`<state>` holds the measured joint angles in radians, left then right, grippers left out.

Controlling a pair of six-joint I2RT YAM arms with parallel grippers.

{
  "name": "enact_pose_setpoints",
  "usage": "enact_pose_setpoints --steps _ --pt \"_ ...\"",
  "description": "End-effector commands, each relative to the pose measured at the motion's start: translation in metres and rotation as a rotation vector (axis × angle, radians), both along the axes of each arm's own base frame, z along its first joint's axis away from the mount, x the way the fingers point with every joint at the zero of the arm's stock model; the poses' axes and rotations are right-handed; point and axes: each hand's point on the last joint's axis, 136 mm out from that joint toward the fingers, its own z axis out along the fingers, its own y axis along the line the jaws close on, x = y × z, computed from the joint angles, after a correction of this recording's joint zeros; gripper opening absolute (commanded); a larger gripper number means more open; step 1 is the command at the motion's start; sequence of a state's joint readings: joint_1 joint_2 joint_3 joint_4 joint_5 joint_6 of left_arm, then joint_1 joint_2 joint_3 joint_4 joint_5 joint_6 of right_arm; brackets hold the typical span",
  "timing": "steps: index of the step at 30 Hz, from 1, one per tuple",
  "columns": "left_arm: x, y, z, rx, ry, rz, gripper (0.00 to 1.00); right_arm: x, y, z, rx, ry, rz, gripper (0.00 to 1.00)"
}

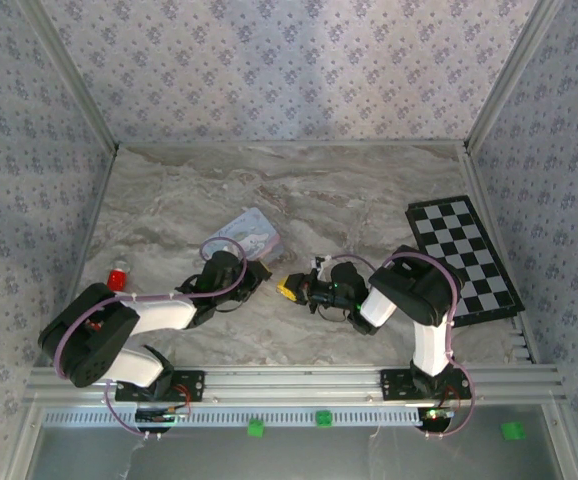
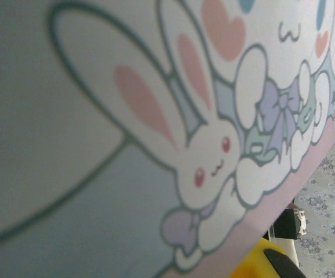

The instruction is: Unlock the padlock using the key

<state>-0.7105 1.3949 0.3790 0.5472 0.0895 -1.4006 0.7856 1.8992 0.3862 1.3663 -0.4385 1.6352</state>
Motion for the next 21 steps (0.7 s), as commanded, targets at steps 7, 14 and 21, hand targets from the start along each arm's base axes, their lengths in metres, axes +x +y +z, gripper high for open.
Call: enact_pose_setpoints --steps 7,14,21 --pt "-0.002 -0.011 0.023 -0.106 -0.015 -0.024 0.0 0.01 0.004 0.012 0.038 -0.024 -0.01 0.0" --pt "-0.002 -0.011 0.027 -0.117 -0.023 -0.021 0.0 0.015 0.001 0.014 0.042 -0.029 -0.023 0.0" --pt "-0.002 -0.013 0.029 -0.129 -0.023 -0.022 0.0 0.02 0.0 0.019 0.052 -0.041 -0.032 0.0"
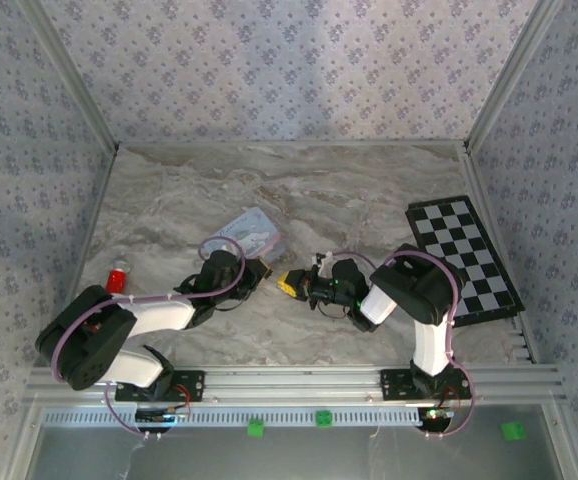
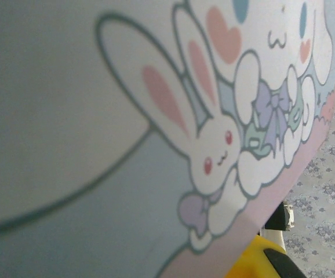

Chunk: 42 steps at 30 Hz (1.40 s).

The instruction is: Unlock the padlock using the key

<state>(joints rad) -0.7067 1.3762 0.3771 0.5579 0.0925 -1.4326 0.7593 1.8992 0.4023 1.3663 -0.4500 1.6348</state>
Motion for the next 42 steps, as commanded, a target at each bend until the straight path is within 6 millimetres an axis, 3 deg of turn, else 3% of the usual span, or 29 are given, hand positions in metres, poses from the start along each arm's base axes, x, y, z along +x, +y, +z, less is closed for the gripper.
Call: enact_pose_setpoints --steps 1,11,20,31,42 --pt "-0.004 -0.012 0.021 -0.091 -0.025 -0.039 0.0 0.01 0.003 0.013 0.038 -0.028 -0.018 0.0" --pt "-0.002 -0.015 0.028 -0.118 -0.032 -0.038 0.0 0.012 0.004 0.013 0.044 -0.02 -0.023 0.0" --pt "0.0 -0.026 0.053 -0.172 -0.074 -0.068 0.0 0.02 0.009 0.023 0.078 -0.013 -0.022 0.0" --pt "-0.001 -0.021 0.054 -0.167 -0.077 -0.053 0.0 0.026 0.005 0.03 0.095 -0.013 -0.025 0.0" --pt "0.0 -0.03 0.07 -0.22 -0.099 -0.074 0.0 0.026 0.009 0.03 0.098 -0.011 -0.014 0.0"
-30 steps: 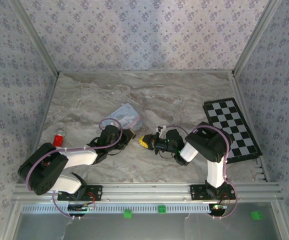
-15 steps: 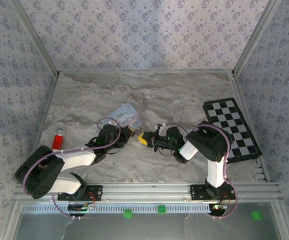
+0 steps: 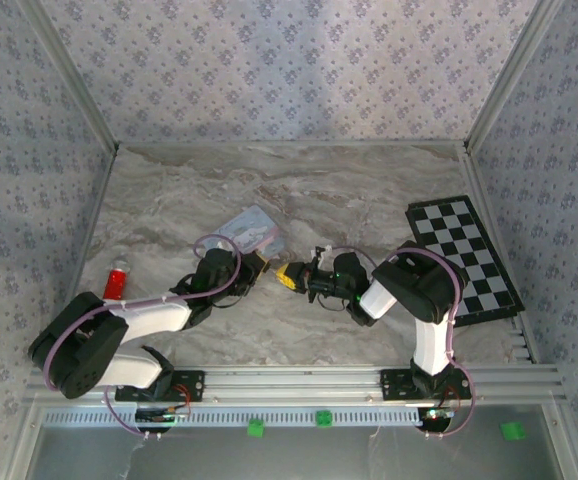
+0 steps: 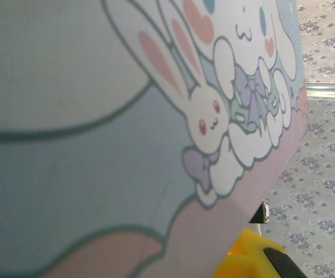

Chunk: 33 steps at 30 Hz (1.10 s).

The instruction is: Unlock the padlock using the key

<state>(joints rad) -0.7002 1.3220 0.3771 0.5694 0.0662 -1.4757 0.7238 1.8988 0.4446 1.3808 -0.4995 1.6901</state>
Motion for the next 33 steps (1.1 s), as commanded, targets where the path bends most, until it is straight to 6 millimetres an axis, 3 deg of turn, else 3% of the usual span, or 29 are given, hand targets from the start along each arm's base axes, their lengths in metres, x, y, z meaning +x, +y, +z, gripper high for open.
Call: enact_pose_setpoints --steps 1,19,24,30,33 --pt "-0.006 -0.034 0.052 -0.163 -0.08 -0.124 0.0 0.013 0.007 0.013 0.037 -0.026 -0.017 0.0" --pt "-0.009 -0.043 0.058 -0.176 -0.089 -0.139 0.0 0.022 0.022 0.039 0.095 -0.066 -0.002 0.0" --pt "-0.01 -0.043 0.057 -0.175 -0.086 -0.141 0.0 0.024 0.018 0.036 0.086 -0.065 -0.012 0.0" --pt "-0.011 -0.044 0.059 -0.179 -0.09 -0.143 0.0 0.038 0.001 0.016 0.054 -0.026 -0.055 0.0" --pt "-0.011 -0.045 0.06 -0.18 -0.092 -0.147 0.0 0.041 0.006 0.026 0.069 -0.057 -0.041 0.0"
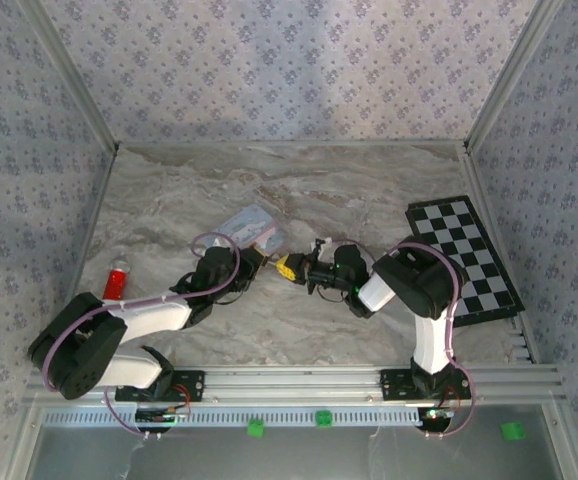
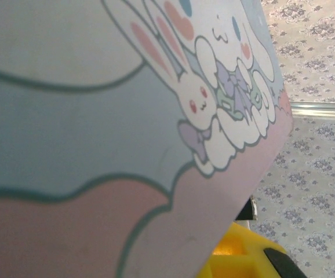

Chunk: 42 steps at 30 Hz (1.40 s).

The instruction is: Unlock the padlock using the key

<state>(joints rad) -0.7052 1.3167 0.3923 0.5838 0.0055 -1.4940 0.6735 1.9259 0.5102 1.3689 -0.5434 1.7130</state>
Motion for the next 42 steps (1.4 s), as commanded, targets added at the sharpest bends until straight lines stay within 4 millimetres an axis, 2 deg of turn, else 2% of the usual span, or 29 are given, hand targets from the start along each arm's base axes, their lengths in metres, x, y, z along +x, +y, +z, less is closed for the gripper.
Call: enact_pose_setpoints --steps 1,6,28,38,42 --pt "-0.021 -0.049 0.05 -0.162 -0.068 -0.21 0.0 0.019 0.008 0.02 0.045 -0.064 -0.025 0.0" --pt "-0.02 -0.05 0.05 -0.162 -0.069 -0.209 0.0 0.018 0.017 0.017 0.047 -0.055 -0.012 0.0" --pt "-0.015 -0.053 0.042 -0.159 -0.049 -0.199 0.0 -0.019 0.05 0.02 0.05 -0.057 0.035 0.0" --pt "-0.014 -0.054 0.043 -0.16 -0.05 -0.198 0.0 -0.031 0.057 0.02 0.056 -0.036 0.036 0.0" --pt "-0.014 -0.056 0.045 -0.163 -0.054 -0.203 0.0 -0.028 0.055 0.014 0.046 -0.026 0.026 0.0"
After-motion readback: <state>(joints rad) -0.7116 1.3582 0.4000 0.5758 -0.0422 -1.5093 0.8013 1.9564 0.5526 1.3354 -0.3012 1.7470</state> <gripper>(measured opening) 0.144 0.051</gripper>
